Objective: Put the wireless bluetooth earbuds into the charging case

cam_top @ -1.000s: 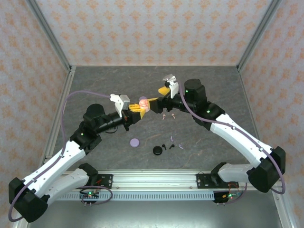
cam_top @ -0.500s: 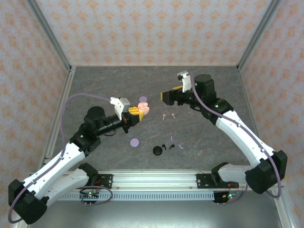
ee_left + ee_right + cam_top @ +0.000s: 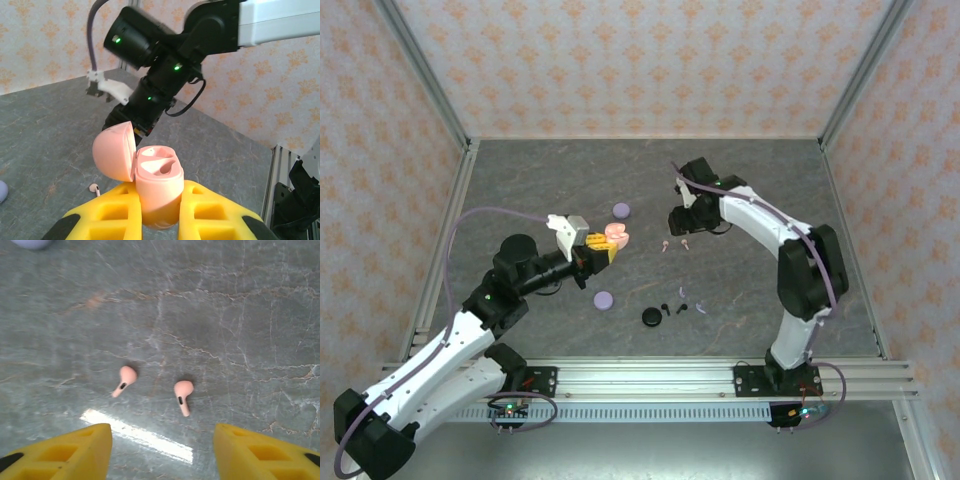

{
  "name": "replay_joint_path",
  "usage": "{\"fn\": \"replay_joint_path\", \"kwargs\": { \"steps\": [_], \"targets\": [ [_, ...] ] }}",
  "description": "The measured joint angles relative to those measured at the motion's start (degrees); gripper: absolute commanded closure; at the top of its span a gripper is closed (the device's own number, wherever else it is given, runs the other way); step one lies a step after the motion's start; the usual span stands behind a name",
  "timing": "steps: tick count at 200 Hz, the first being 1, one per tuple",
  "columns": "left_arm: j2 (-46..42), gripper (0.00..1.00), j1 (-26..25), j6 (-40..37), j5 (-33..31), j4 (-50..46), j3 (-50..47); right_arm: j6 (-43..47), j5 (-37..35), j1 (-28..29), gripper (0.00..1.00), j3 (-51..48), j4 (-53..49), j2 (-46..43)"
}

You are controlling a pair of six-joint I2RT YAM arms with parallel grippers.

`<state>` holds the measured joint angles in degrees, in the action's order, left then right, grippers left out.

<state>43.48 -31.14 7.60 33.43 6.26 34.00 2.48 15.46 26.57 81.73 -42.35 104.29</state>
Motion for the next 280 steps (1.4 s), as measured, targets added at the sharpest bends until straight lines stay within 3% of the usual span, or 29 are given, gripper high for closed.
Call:
{"fn": "replay_joint_path", "kwargs": {
  "steps": [116, 207, 280],
  "targets": [
    [0.1, 1.00, 0.0, 0.0, -1.0, -0.1, -0.5, 3.7, -1.8, 0.0, 0.60, 7.5, -4.9, 13.8],
    [0.6, 1.00, 0.0, 0.0, -1.0, -0.3, -0.5, 4.3, -2.2, 0.5, 0.66, 8.3, -5.7, 16.2],
    [0.9, 1.00, 0.0, 0.0, -1.0, -0.5, -0.5, 4.9, -3.0, 0.5, 0.77, 8.3, -5.9, 16.5]
  ]
}}
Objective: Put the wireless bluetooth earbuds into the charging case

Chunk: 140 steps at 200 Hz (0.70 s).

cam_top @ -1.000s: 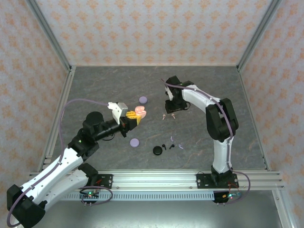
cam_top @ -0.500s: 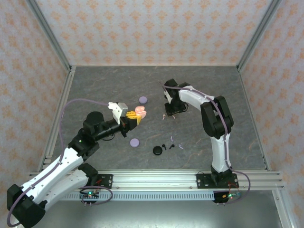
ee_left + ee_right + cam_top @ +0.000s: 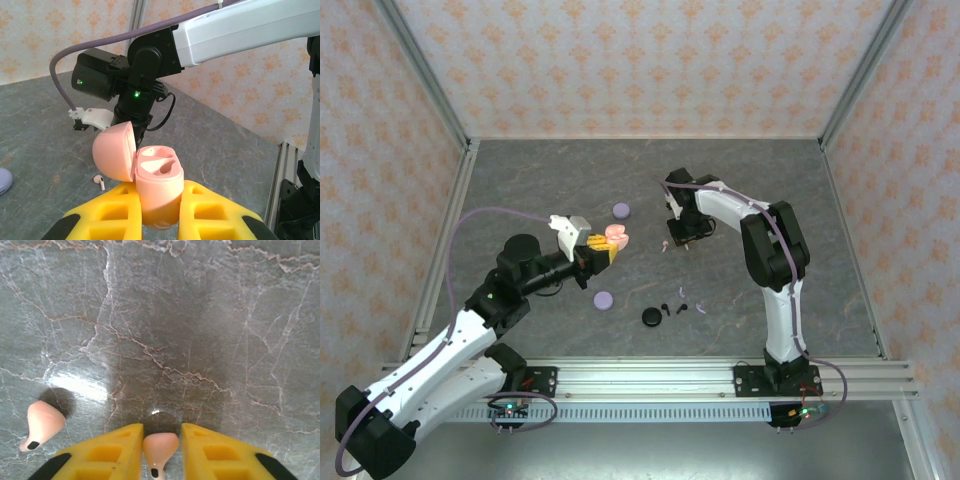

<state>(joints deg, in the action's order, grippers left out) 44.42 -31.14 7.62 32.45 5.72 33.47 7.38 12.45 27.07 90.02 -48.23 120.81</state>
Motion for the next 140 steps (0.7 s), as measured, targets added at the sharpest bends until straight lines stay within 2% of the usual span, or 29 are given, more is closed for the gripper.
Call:
{"fn": "replay_joint_path", "kwargs": {
  "steps": [38, 67, 140],
  "targets": [
    [0.0, 1.00, 0.0, 0.0, 0.0, 0.0, 0.0, 0.0, 0.2, 0.0, 0.79, -1.5, 1.1, -1.0],
    [0.7, 1.00, 0.0, 0.0, 0.0, 0.2, 0.0, -1.4, 1.8, 0.2, 0.79, -5.6, 3.0, -5.8],
    [4.9, 1.00, 0.0, 0.0, -0.2, 6.5, -0.3, -12.1, 13.4, 0.8, 0.79, -12.7, 16.3, -35.4]
  ]
}}
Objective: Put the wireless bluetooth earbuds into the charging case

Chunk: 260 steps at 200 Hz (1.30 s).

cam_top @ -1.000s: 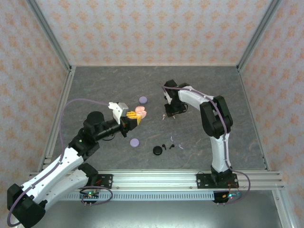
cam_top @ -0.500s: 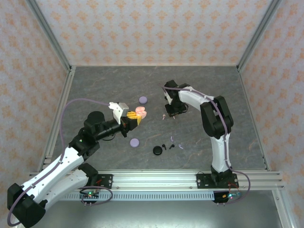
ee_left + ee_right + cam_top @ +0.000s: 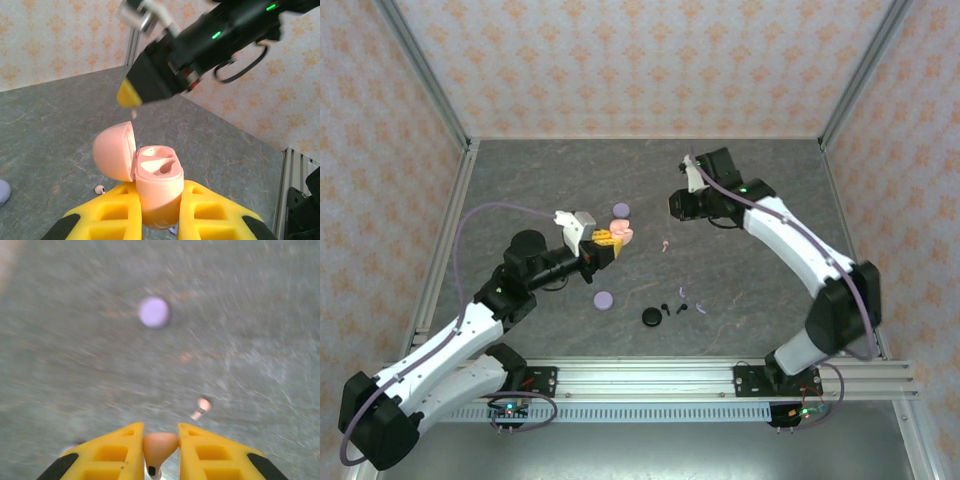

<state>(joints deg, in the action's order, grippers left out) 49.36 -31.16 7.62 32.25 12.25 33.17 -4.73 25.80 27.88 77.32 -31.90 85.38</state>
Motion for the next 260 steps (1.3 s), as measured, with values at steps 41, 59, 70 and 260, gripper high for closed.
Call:
{"fn": "replay_joint_path", "kwargs": {
  "steps": [41, 59, 70, 260],
  "targets": [
    [3.2, 1.00, 0.0, -0.9, 0.0, 2.1, 0.8, -7.4, 3.4, 3.9, 0.79, -1.2, 6.1, -9.0],
    [4.8, 1.00, -0.2, -1.8, 0.0, 2.6, 1.8, -9.6, 3.6, 7.0, 0.79, -1.2, 7.6, -10.1],
    [5.5, 1.00, -0.4, -2.2, 0.0, 2.6, 2.4, -10.4, 3.3, 8.8, 0.79, -1.2, 8.0, -10.3],
    [9.0, 1.00, -1.1, -3.2, 0.1, 5.4, 4.3, -12.0, -2.0, 15.2, 0.79, -2.9, 10.3, -8.7]
  ]
}}
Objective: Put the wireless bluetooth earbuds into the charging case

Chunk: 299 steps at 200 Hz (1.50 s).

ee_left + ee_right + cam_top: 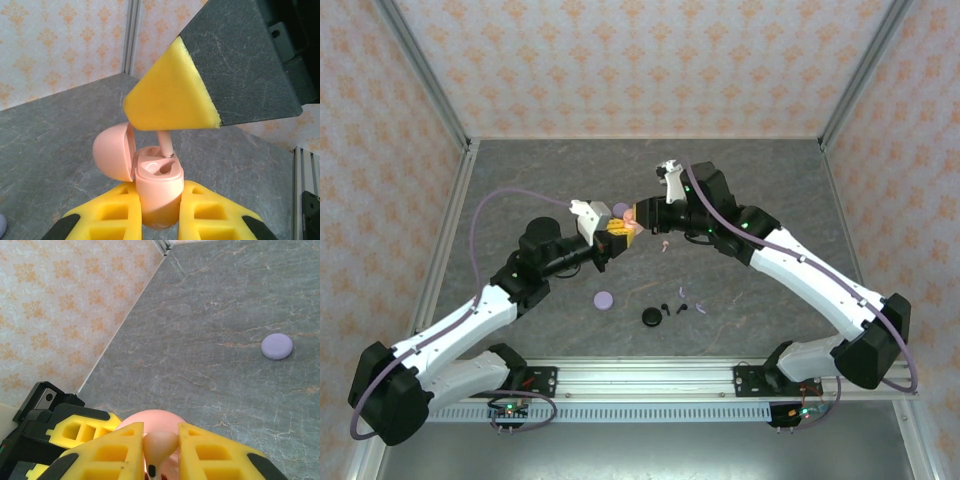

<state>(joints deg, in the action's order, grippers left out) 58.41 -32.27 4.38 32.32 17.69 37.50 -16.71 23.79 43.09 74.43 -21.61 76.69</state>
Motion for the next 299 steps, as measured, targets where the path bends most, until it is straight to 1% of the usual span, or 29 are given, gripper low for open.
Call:
{"fn": "replay_joint_path", "kwargs": {
  "steps": [154, 196, 216, 241, 273, 299],
  "targets": [
    [0.5, 1.00, 0.0, 0.2, -0.2, 0.4, 0.0, 0.4, -1.5, 0.3, 0.79, -1.1, 0.6, 0.2],
    [0.5, 1.00, 0.0, 0.3, -0.3, 0.8, 0.0, 0.5, -1.3, 0.3, 0.71, -1.1, 0.5, 0.2],
    [0.5, 1.00, 0.0, 0.3, -0.3, 1.0, 0.0, 0.9, -1.3, 0.3, 0.61, -1.0, 0.0, 0.2],
    [0.5, 1.00, 0.0, 0.2, -0.4, 1.1, 0.0, 1.7, -1.6, 0.3, 0.52, -0.9, -1.0, 0.0],
    [0.4, 1.00, 0.0, 0.2, -1.3, 1.0, 0.0, 3.3, -3.4, -0.3, 0.49, 0.2, -2.9, -2.0],
    [-1.1, 1.00, 0.0, 0.2, -2.7, 0.9, -0.7, 4.0, -5.4, -3.8, 0.49, 0.7, -4.9, -4.3]
  ]
}}
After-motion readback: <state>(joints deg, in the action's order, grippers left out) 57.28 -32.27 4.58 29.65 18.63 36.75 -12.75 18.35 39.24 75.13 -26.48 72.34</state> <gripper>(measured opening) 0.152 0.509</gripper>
